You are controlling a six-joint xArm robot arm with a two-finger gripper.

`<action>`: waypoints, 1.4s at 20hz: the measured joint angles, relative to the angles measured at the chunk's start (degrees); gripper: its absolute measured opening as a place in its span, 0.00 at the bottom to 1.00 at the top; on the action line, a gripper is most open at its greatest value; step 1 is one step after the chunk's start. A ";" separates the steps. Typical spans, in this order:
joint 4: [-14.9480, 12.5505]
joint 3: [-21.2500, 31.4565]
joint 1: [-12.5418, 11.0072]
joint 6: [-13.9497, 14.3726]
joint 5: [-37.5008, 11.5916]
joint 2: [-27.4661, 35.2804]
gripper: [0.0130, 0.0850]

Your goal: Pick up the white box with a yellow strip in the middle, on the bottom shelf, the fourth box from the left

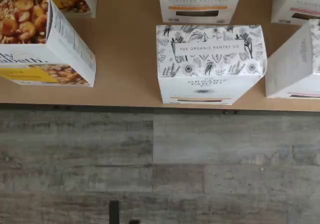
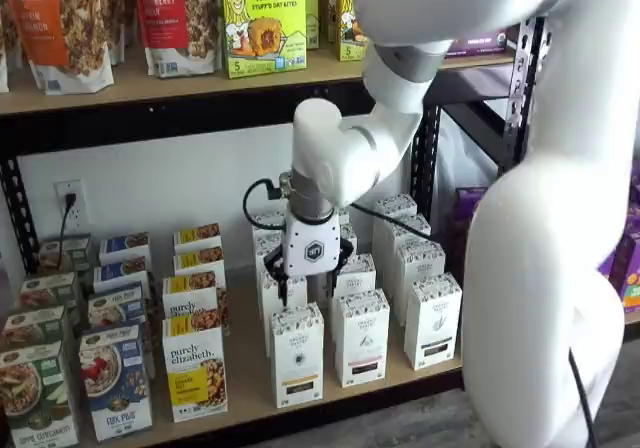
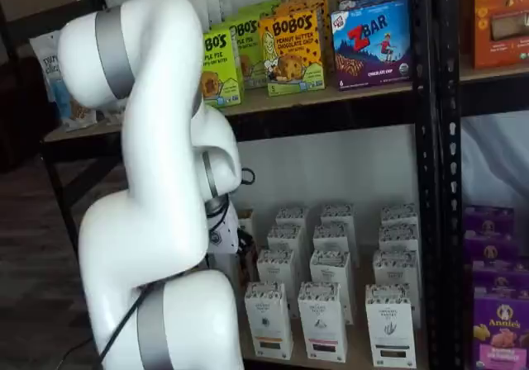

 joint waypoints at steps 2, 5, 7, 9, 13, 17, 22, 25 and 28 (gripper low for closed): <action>0.94 -0.81 -0.35 -1.20 -1.71 2.33 1.00; 3.64 -2.19 -0.78 -4.15 -3.35 5.43 1.00; 4.92 -2.83 -0.92 -5.53 -4.20 6.74 1.00; 5.77 -3.69 -1.10 -6.51 -5.03 8.30 1.00; 4.68 -6.16 -1.55 -5.93 -5.60 11.72 1.00; 8.04 -8.84 -1.55 -9.12 -4.95 14.82 1.00; 11.78 -12.36 -1.51 -12.68 -5.99 19.16 1.00; 12.44 -14.71 -1.83 -13.63 -6.04 21.43 1.00; 12.15 -16.96 -2.38 -13.86 -5.51 23.23 1.00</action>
